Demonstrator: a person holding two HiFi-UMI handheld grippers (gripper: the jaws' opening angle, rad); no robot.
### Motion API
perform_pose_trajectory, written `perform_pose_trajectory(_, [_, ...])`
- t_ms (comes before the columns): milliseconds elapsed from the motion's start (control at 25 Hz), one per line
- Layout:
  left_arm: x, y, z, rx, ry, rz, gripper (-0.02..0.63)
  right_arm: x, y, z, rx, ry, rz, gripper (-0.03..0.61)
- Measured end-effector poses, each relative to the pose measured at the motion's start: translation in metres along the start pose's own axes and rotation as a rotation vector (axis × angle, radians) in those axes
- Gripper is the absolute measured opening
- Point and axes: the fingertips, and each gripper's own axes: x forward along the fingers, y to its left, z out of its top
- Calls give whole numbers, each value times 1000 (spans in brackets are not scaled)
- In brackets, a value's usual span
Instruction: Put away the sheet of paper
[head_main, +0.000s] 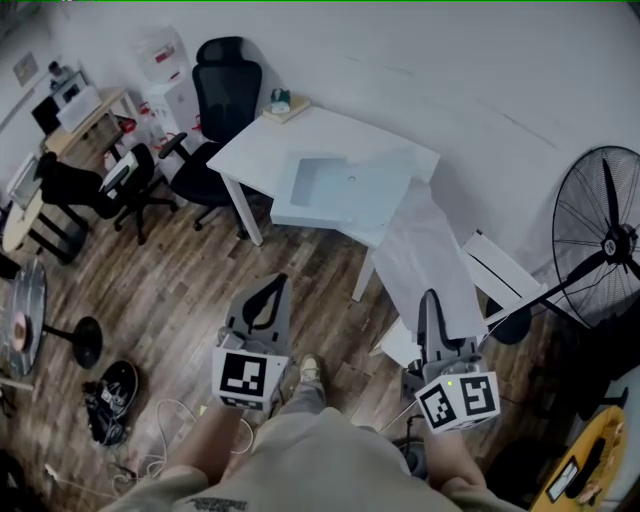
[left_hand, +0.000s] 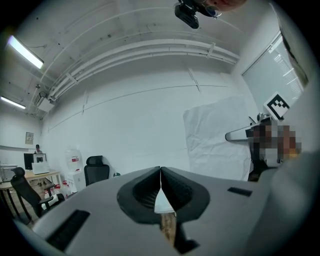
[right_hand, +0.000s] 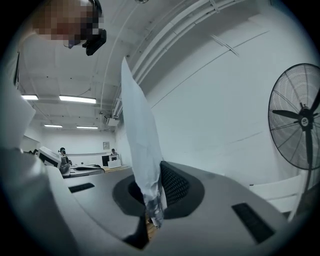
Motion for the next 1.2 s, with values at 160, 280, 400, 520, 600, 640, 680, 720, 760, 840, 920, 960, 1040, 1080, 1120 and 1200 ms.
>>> perform_pose_trajectory(160, [35,32,1,-2,5,-27,21,48,-2,-4,-15,32,-12,23])
perform_pose_trajectory(280, [61,56,-5,-10,19,-41,21,81,-3,-7,-25,49,-22,23])
perform_pose_trajectory(400, [92,77,-13,-10,33,-62,21,115,-9,-16,-23,77,-35,23])
perform_pose_trajectory(520, [120,99,-21,-12,50,-83,21,150,-11,-27,-27,126,-33,23])
perform_pose_trajectory(600, [140,113,-31,-15,69,-93,21,175,-15,-34,-21,156,-24,23])
perform_pose_trajectory(640, [152,120,-37,-15,79,-97,21,189,-21,-38,-16,167,-21,23])
perform_pose_trajectory(680, [165,126,-43,-15,89,-101,21,203,-27,-41,-11,177,-19,23])
perform_pose_trajectory(720, [177,132,-49,-14,98,-104,21,216,-34,-45,-5,185,-20,23])
perform_pose_trajectory(760, [186,138,-54,-13,105,-108,21,226,-39,-48,4,193,-21,23])
perform_pose_trajectory(840, [197,148,-62,-10,117,-112,21,240,-46,-54,31,210,-17,23])
perform_pose_trajectory(920, [204,157,-69,-13,129,-111,21,251,-53,-60,73,238,-1,23])
perform_pose_trajectory(960, [208,161,-72,-17,135,-110,21,257,-57,-63,101,253,8,23])
perform_pose_trajectory(1040, [214,168,-78,-26,148,-106,21,266,-66,-68,151,277,16,23])
perform_pose_trajectory(1080, [217,171,-81,-30,154,-103,21,271,-71,-70,167,285,16,23])
perform_pose_trajectory(1120, [220,174,-83,-33,159,-101,21,276,-76,-72,175,291,15,23])
perform_pose_trajectory(1200, [225,178,-89,-38,171,-95,21,285,-84,-76,178,302,13,23])
